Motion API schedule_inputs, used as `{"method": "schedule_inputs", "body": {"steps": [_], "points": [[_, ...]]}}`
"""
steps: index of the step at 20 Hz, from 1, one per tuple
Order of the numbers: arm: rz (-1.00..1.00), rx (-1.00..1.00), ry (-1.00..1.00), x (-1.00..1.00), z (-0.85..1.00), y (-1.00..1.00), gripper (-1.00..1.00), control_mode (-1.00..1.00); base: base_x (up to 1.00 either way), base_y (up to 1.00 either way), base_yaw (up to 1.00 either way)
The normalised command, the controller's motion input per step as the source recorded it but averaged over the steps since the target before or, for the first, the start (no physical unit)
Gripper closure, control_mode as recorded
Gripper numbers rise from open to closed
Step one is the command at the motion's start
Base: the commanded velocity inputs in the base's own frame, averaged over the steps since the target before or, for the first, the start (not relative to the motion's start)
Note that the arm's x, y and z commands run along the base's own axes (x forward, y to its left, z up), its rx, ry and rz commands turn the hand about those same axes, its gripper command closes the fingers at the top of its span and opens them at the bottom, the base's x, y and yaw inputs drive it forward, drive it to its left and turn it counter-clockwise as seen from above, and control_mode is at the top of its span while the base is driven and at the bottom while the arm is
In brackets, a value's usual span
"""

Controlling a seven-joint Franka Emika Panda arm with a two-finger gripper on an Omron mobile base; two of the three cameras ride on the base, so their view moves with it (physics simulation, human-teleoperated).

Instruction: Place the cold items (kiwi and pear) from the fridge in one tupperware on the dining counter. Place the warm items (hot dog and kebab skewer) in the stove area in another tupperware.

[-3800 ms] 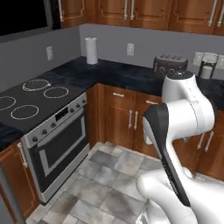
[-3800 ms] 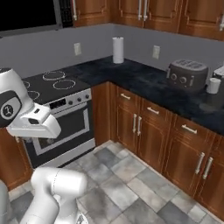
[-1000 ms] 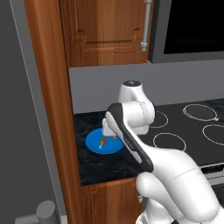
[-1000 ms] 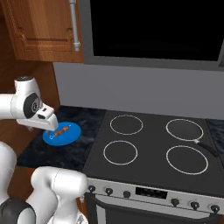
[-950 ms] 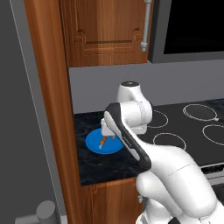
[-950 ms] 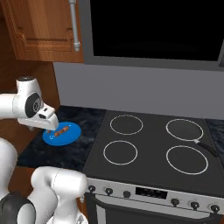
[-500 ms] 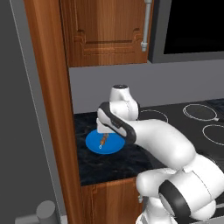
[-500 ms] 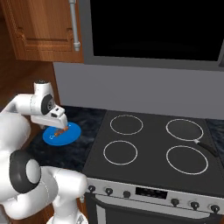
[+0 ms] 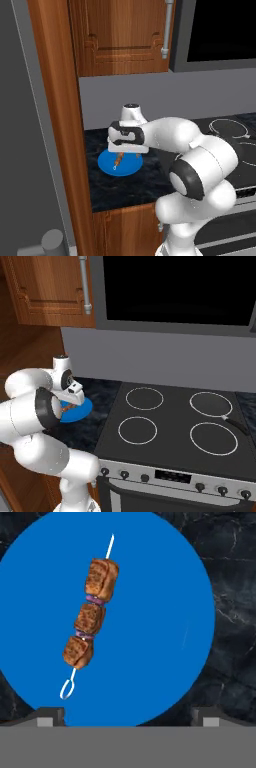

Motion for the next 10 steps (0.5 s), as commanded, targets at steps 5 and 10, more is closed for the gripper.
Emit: {"method": "schedule_inputs", "body": {"steps": [5, 10], "points": [[-0.08, -0.02, 0.08, 0.61, -0.43, 0.21, -1.0, -1.0, 0.0, 0.0, 0.0], [-0.05, -0.02, 0.02, 0.48, -0.36, 0.2, -1.0, -1.0, 0.0, 0.0, 0.0]]}}
